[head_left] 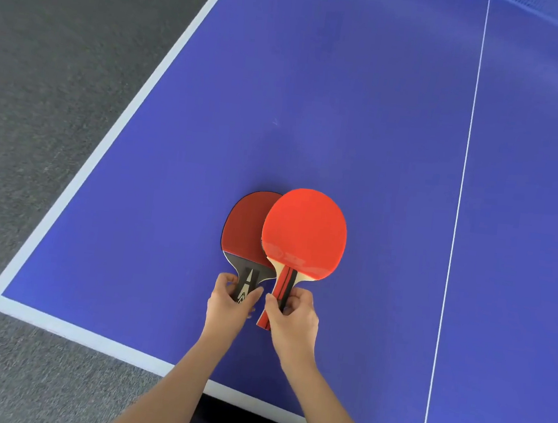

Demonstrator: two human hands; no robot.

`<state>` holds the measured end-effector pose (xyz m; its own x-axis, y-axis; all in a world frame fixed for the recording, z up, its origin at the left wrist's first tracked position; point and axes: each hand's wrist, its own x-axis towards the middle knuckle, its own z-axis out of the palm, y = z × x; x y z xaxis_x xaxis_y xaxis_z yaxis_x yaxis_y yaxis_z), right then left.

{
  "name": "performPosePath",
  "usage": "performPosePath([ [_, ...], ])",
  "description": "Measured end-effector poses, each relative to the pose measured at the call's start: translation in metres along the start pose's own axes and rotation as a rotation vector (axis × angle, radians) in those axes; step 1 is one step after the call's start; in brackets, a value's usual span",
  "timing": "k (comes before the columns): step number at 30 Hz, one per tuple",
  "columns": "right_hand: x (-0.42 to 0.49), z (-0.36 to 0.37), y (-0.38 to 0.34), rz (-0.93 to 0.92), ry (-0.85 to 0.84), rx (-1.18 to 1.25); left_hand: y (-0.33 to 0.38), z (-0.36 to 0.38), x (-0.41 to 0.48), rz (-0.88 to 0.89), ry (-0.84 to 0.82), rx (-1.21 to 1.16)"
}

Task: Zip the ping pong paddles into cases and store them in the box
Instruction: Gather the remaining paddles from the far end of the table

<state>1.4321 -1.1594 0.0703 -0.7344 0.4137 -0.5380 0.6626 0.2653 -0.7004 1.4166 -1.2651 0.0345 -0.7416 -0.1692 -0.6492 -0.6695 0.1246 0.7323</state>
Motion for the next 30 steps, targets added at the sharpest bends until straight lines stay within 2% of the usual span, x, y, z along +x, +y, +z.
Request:
performPosePath([
  [11,-0.004,0.033,0.003,-0.088,-0.079,-0.058,-0.015,-0.021,0.002,-0.148,-0.229,-0.295],
  [21,0.001,0.037,0.009,-0.113,-0.046,-0.047,-0.015,-0.021,0.002,-0.145,-0.25,-0.309],
  [28,0.007,0.027,0.018,-0.137,-0.142,0.006,-0.012,-0.02,0.001,-0.1,-0.273,-0.259],
  [30,0.011,0.018,0.022,-0.091,-0.091,0.071,-0.009,-0.017,-0.002,-0.092,-0.264,-0.244],
])
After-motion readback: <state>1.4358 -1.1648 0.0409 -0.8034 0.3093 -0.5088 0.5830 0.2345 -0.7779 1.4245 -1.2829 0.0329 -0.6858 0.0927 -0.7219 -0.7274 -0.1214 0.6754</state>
